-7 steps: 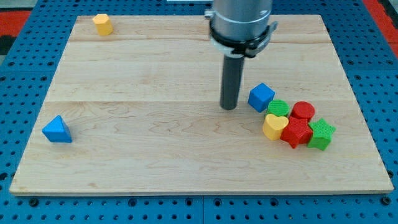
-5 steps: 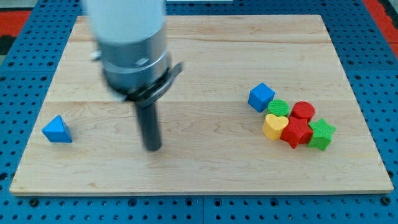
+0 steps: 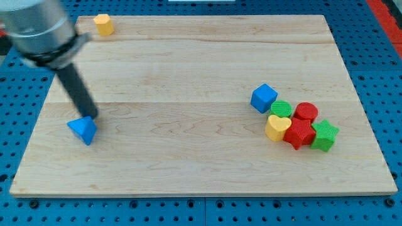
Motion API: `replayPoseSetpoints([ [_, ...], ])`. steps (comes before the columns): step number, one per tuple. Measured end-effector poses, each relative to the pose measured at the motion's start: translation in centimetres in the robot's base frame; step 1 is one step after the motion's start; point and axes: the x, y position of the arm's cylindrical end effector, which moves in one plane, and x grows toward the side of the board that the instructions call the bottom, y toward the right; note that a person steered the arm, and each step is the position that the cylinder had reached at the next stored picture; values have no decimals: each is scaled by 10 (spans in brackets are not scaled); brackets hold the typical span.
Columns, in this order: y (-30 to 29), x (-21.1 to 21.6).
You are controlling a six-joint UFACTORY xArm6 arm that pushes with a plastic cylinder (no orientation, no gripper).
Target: Slide blue triangle closer to the blue cube
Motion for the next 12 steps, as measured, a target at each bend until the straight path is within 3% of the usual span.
replayPoseSetpoints([
  [1, -1, 10],
  [2, -89, -12],
  [3, -132, -3],
  [4, -123, 27],
  [5, -91, 56],
  [7, -3, 29],
  [8, 28, 59],
  [12, 145, 60],
])
